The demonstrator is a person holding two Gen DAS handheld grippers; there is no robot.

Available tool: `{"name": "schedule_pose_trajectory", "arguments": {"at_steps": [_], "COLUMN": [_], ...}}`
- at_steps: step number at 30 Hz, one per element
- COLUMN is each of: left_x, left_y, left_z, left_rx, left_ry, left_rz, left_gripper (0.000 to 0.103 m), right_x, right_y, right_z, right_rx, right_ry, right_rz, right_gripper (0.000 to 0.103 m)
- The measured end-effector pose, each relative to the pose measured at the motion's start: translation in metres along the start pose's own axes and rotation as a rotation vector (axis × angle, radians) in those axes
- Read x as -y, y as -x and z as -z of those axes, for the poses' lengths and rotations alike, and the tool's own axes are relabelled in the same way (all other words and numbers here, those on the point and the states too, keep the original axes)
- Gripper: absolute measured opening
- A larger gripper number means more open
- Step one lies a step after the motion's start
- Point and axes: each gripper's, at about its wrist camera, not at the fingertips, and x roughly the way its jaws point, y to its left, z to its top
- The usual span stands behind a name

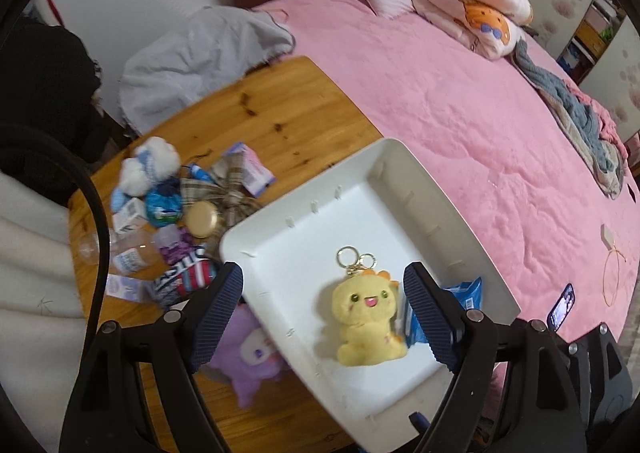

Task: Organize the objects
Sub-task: 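Release the chick with the left gripper while the right gripper drops the blue packet into the tray, then move both grippers back over the remaining items on the table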

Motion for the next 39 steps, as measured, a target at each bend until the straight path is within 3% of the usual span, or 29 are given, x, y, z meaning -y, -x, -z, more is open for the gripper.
{"name": "schedule_pose_trajectory", "arguments": {"at_steps": [13,29,39], "left_x": [-0.066,-0.143,-0.198], "left_y": [0.064,0.092,0.088], "left_z": [0.035,0.076,0.098], "left_rx": [0.138,0.190,0.173], "left_ry": [0.078,0.190,0.271], "left_rz": [-0.118,-0.161,-0.192], "left_gripper": [0.085,0.085,0.085], "right_x": [-0.058,-0.139,-0.183], "right_y": [0.030,0.056,0.051], "right_z": [-0.022,-0.040,-0.052], "right_rx": [0.079,0.179,0.192], "right_ry": [0.091,0.203,0.238], "right_rz": [0.019,0.010,-0.007], "right_gripper": [0.077,0.077,0.077]}}
